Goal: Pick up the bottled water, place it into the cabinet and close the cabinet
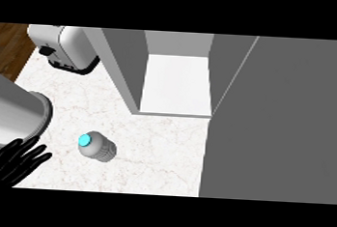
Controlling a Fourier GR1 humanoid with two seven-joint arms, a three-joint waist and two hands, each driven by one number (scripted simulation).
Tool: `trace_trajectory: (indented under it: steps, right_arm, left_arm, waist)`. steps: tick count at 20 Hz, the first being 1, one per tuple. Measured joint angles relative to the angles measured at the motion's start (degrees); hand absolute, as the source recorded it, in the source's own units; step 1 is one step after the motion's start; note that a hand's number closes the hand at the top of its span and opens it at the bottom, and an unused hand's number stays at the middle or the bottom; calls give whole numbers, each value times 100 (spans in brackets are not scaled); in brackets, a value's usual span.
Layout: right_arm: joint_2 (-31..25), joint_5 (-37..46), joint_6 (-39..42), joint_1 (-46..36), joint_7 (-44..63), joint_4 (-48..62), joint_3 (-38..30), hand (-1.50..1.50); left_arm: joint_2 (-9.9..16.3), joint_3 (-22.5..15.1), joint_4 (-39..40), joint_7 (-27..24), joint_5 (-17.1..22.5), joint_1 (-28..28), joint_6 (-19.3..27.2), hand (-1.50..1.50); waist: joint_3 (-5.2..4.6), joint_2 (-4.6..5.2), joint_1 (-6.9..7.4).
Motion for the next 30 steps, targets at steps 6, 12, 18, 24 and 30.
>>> trace_trajectory:
  steps: [6,12,18,24,30]
  right_arm:
    - [-38,-10,196,187,-349,158,-90,-150]
    - [-63,-27,202,161,-351,123,-105,-150]
    - [-53,-12,313,246,-504,250,-84,-150]
    - [-31,93,349,344,-633,244,28,-150]
    - [-97,69,448,546,-698,119,69,-150]
  left_arm:
    - [-98,376,709,-114,-189,-409,-162,-150]
    - [-347,616,1464,-447,-934,-889,-500,-150]
    - [-539,816,2395,-983,-1957,-1652,-693,-150]
    - [-659,849,3458,-1785,-3127,-2300,-762,-150]
    - [-635,745,4588,-2595,-4132,-2673,-558,-150]
  waist:
    - [1,3,-14]
    - [0,6,-18]
    - [-1,9,-37]
    - [-2,12,-50]
    - [-4,15,-63]
